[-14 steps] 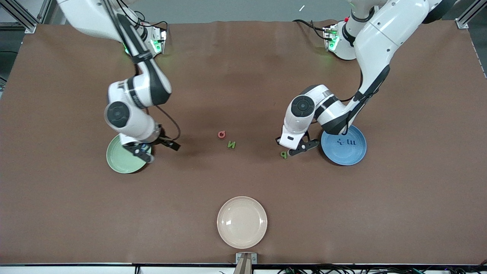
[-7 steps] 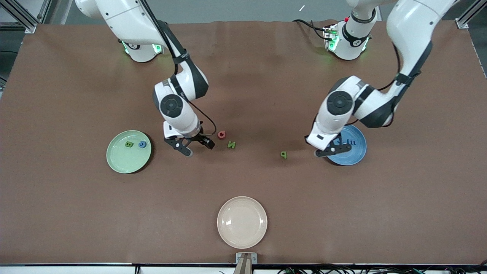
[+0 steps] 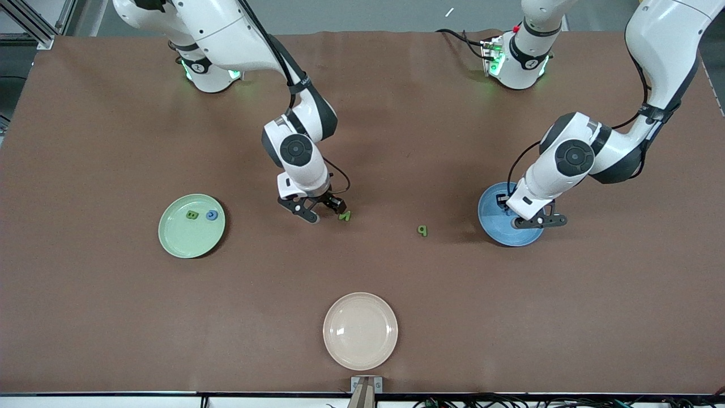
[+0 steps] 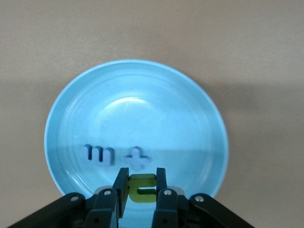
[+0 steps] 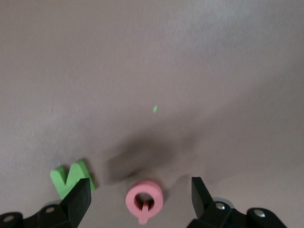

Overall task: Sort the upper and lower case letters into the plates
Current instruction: 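Place the c with the left gripper while the right gripper grasps pink a, then reach the green b with the left gripper while the right gripper places a, then grasp the b with the left gripper while the right gripper grasps green N, then place the b with the left gripper while the right gripper lifts the N, then withdraw the left gripper while the right gripper places the N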

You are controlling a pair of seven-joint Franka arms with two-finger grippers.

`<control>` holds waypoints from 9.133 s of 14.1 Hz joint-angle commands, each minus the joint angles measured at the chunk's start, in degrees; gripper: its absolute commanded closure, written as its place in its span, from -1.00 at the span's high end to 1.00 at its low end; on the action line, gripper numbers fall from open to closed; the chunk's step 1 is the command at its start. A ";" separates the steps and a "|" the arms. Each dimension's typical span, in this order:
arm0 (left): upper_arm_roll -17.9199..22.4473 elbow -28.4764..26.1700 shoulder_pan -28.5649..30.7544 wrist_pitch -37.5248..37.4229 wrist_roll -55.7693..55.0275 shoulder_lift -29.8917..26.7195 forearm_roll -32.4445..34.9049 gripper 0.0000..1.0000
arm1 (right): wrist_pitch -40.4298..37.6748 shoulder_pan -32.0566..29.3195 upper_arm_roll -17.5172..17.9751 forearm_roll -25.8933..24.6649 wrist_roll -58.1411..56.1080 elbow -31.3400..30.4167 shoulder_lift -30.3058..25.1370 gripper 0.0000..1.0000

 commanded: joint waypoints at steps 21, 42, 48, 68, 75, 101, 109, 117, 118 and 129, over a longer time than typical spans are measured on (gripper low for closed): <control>0.22 -5.00 2.95 3.11 0.12 5.32 8.84 -0.55 | -14.94 -14.62 -3.90 -0.78 -24.28 -2.13 -10.96 -1.00; 13.91 27.68 -40.01 -10.17 -25.81 15.68 1.11 0.99 | -3.36 -36.45 -3.90 -2.89 -55.53 -7.58 -5.00 -0.87; 14.90 32.08 -41.79 -8.85 -25.98 21.39 1.55 0.97 | -16.14 -36.63 -3.72 -2.02 -53.52 -2.77 -8.50 1.00; 17.89 33.76 -42.59 -4.19 -26.78 21.67 1.72 -0.74 | -5.73 -1.91 -1.00 -3.07 -12.82 12.89 5.81 0.95; 7.29 23.85 -24.17 -10.06 -19.42 12.80 1.20 -0.74 | -5.64 2.13 -1.08 -3.15 -10.19 13.86 7.13 0.91; -1.97 5.54 -1.36 -4.54 -9.37 14.81 16.40 -0.37 | -11.70 -2.94 -2.14 -4.91 -9.38 19.14 9.95 -1.00; -8.64 16.33 -1.01 -21.12 -9.11 13.22 8.42 0.99 | -24.81 -21.75 -1.96 -4.12 -39.77 13.18 -2.70 -1.00; -11.82 25.32 -1.71 -27.04 -9.28 13.14 3.75 0.99 | -17.08 -32.21 -2.05 -4.82 -54.46 1.66 -4.47 -1.00; -11.90 25.32 -1.10 -27.04 -9.11 13.31 3.66 0.99 | -15.68 -33.01 -2.05 -4.82 -56.22 0.34 -4.47 -1.00; 10.08 30.58 -17.38 -26.42 7.03 -0.73 -23.37 0.99 | -13.69 -34.42 -2.05 -4.74 -59.75 -5.84 -9.73 1.00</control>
